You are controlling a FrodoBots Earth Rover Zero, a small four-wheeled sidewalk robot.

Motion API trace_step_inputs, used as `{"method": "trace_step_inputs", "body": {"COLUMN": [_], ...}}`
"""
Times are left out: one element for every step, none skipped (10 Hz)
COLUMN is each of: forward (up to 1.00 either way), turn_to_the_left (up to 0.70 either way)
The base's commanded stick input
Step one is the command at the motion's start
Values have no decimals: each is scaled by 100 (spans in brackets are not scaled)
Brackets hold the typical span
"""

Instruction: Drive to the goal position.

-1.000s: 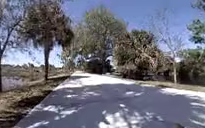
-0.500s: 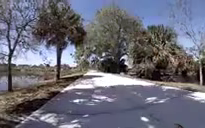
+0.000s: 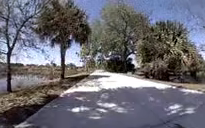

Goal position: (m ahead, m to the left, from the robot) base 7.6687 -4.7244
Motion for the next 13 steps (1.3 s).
{"method": "trace_step_inputs", "body": {"forward": [85,85,85,85,85,85,85,85,85,85,85,85,85], "turn_to_the_left": [-10,-20,-29,-34,-12,0,0,0,0,0,0,0,0]}}
